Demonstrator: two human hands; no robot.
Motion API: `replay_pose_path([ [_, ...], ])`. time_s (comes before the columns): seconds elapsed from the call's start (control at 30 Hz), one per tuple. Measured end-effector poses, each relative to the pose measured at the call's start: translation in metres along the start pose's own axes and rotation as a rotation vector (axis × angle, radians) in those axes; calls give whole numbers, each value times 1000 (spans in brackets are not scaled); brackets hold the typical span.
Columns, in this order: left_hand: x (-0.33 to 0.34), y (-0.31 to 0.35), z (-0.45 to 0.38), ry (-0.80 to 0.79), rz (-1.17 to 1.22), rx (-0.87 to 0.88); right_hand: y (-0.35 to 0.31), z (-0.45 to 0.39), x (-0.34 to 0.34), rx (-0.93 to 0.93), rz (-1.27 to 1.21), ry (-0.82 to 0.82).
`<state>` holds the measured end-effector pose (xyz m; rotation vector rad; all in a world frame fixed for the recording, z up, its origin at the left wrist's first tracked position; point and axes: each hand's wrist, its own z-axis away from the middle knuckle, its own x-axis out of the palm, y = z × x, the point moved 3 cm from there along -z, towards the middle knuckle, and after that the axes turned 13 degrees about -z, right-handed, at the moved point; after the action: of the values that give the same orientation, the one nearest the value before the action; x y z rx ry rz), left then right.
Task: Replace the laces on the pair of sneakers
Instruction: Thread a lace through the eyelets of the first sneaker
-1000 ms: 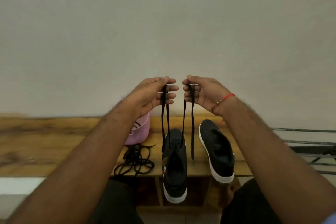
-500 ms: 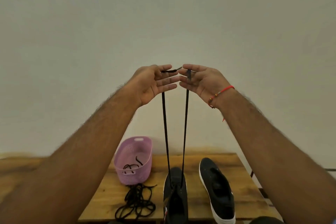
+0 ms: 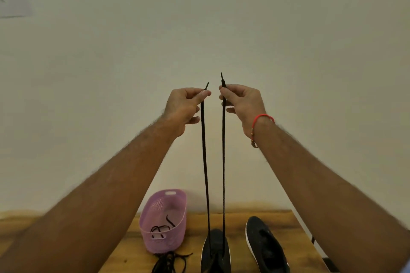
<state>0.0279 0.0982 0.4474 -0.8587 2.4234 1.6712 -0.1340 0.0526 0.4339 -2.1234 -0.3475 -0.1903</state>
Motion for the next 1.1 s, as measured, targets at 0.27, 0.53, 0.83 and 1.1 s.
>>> replay_pose_path([
  [0.27, 7, 11, -11, 119, 94, 4, -5, -10, 9, -24, -17, 38],
  [0.53, 17, 18, -19, 106, 204, -18, -14, -19, 16, -23, -26, 46],
  [0.83, 17, 13, -23, 101, 231, -26, -7, -16, 20, -26, -38, -2],
  [1.1, 8, -23, -20, 198, -48, 132, 18, -9, -4, -14, 20, -14],
])
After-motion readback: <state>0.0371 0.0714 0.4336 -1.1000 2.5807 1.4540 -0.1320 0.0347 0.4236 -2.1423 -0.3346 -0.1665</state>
